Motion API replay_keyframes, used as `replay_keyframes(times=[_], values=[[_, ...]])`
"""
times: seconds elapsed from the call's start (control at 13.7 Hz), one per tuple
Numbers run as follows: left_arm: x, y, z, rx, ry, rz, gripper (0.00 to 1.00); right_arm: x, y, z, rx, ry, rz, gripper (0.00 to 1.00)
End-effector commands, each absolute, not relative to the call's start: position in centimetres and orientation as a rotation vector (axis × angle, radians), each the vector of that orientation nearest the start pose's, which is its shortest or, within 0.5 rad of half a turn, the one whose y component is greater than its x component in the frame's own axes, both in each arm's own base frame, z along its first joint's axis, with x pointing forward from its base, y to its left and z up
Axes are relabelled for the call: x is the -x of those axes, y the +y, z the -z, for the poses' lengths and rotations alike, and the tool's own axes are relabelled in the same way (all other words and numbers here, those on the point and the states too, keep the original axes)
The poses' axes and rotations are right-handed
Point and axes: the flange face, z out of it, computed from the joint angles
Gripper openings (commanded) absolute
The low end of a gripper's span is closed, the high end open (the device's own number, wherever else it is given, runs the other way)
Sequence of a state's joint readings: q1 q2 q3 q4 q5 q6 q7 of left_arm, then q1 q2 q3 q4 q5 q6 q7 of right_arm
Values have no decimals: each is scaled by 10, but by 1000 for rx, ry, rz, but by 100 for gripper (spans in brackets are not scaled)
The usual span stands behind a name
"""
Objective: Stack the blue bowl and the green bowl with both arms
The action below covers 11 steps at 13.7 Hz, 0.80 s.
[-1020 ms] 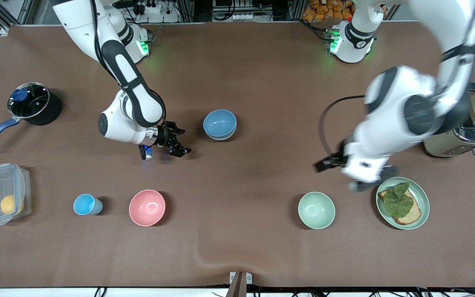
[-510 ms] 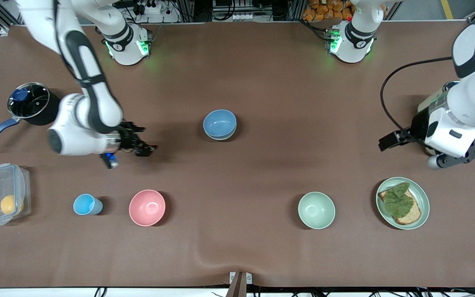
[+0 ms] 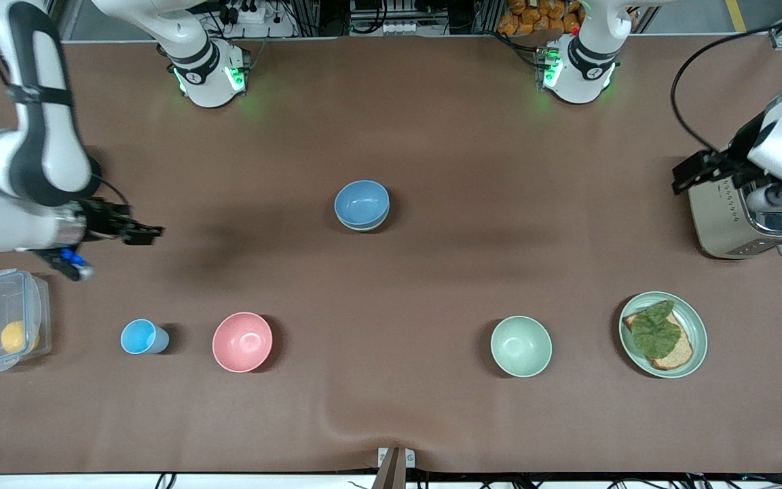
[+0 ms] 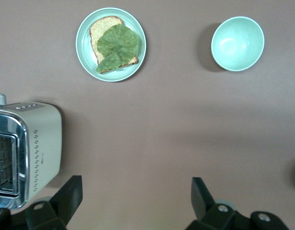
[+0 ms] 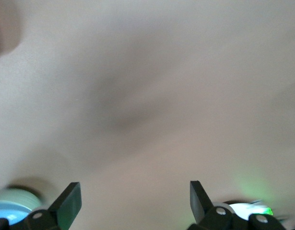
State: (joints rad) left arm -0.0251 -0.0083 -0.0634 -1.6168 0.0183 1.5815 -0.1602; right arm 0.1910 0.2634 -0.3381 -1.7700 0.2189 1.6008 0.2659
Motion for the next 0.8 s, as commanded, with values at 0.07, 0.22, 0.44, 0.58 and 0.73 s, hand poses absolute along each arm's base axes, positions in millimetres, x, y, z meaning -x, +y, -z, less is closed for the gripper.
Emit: replay_keyframes(times=[0.07,0.22,0.44,0.58,0.73], values=[[-548,-50,-622,3123,-36,-12,100,-577,-63,-501,2994,402,-529,100],[-548,-49,-628,3121,-32,-28,100,-565,-55,-552,2999,348,-402,100],[-542,-56,-627,3116,80,-86,100,-557,-33,-599,3044,289,-266,100],[-538,-62,-629,3113,99,-102,100,-560,-26,-620,3049,260,-197,100],[-539,-65,-626,3120,104,-115,100,-561,-27,-623,3053,248,-177,100]])
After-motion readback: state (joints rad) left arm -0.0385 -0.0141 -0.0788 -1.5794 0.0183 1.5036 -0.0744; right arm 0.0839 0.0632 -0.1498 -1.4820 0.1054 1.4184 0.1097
